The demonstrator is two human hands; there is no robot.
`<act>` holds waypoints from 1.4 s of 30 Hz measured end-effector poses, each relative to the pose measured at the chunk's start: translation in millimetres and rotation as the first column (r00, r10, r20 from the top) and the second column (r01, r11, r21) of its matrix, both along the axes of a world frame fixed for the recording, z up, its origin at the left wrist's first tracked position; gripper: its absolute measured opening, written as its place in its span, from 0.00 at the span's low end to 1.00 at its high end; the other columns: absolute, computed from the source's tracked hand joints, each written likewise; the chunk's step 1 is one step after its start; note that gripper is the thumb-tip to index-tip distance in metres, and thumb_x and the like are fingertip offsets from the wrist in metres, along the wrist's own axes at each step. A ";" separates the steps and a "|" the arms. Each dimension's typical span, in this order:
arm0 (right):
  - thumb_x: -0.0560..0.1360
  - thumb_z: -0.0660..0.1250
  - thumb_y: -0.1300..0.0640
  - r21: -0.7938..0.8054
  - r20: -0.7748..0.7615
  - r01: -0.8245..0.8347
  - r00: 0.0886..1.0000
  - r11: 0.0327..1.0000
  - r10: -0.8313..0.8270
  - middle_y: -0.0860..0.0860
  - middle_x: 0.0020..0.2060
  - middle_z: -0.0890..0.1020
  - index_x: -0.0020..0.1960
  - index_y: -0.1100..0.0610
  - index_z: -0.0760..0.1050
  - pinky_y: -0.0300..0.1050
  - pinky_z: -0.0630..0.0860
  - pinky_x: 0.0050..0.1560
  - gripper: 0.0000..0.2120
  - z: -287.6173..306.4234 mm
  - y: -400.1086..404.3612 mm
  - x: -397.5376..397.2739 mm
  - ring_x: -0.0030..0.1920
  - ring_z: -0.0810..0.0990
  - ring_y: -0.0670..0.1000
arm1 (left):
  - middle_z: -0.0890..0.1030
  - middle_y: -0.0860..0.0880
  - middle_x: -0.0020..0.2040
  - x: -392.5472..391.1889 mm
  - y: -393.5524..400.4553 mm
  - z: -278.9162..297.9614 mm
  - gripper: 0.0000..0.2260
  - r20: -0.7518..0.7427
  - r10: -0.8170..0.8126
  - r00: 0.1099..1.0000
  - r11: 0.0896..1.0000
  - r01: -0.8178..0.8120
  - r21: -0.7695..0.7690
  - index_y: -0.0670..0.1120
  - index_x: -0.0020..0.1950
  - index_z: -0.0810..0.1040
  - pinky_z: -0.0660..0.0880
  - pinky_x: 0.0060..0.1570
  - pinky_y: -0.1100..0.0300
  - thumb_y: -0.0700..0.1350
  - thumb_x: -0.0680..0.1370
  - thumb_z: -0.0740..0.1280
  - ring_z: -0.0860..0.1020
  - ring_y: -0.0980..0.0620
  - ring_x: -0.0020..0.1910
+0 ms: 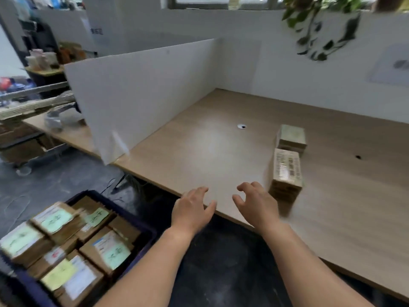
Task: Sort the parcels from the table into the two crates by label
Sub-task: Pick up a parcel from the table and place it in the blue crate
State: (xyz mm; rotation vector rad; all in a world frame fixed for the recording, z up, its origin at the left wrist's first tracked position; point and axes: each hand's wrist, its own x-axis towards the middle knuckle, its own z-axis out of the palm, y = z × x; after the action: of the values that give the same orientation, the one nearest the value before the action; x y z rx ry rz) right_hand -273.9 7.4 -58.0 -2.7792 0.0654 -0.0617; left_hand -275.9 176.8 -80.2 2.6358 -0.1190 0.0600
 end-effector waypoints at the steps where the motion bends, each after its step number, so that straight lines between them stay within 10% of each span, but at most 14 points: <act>1: 0.80 0.58 0.46 0.002 -0.002 0.018 1.000 1.000 -0.018 0.49 0.65 0.73 0.69 0.49 0.71 0.47 0.72 0.58 0.19 -1.0 -17.9 1.3 0.63 0.74 0.52 | 0.73 0.52 0.68 4.7 -18.3 -1.3 0.23 -0.001 -0.014 1.000 1.000 0.014 -0.006 0.51 0.72 0.66 0.66 0.65 0.55 0.58 0.79 0.59 0.69 0.50 0.67; 21: 0.80 0.59 0.45 0.091 -0.170 0.382 0.916 0.920 -0.364 0.51 0.65 0.74 0.71 0.52 0.69 0.46 0.73 0.60 0.21 -54.4 -212.6 59.3 0.66 0.72 0.51 | 0.70 0.53 0.70 119.9 -212.6 -35.9 0.25 -0.115 -0.272 0.955 0.959 0.260 -0.112 0.52 0.75 0.60 0.68 0.62 0.56 0.56 0.80 0.59 0.67 0.52 0.68; 33: 0.82 0.58 0.47 0.263 -0.400 0.421 0.866 0.868 -0.299 0.56 0.64 0.78 0.68 0.56 0.71 0.45 0.71 0.59 0.20 -82.0 -232.0 143.3 0.63 0.75 0.57 | 0.73 0.47 0.68 212.6 -249.0 -62.5 0.25 -0.319 -0.290 0.902 0.951 0.235 -0.200 0.49 0.75 0.60 0.69 0.64 0.51 0.49 0.79 0.61 0.72 0.46 0.66; 39: 0.76 0.65 0.43 0.673 -0.388 0.420 0.901 0.609 -0.194 0.46 0.66 0.76 0.74 0.51 0.68 0.37 0.75 0.60 0.28 -86.1 -226.0 139.2 0.60 0.78 0.46 | 0.73 0.49 0.68 217.4 -245.2 -66.1 0.27 -0.365 -0.265 0.892 0.917 0.117 -0.382 0.48 0.73 0.63 0.69 0.66 0.54 0.54 0.76 0.64 0.72 0.49 0.65; 42: 0.83 0.58 0.58 0.815 -0.371 0.376 0.923 0.440 -0.102 0.44 0.62 0.73 0.71 0.52 0.69 0.24 0.73 0.44 0.17 -74.7 -223.9 133.9 0.53 0.76 0.36 | 0.69 0.48 0.70 211.6 -240.1 -60.0 0.51 -0.480 -0.247 0.842 0.864 -0.033 -0.503 0.48 0.75 0.60 0.67 0.68 0.48 0.76 0.61 0.64 0.68 0.48 0.69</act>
State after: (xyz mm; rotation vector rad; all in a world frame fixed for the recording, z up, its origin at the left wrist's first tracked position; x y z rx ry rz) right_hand -140.0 -216.5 -132.7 -1.6665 0.4440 0.2284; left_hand -64.3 -63.3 -140.2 2.0292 -0.0538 -0.6056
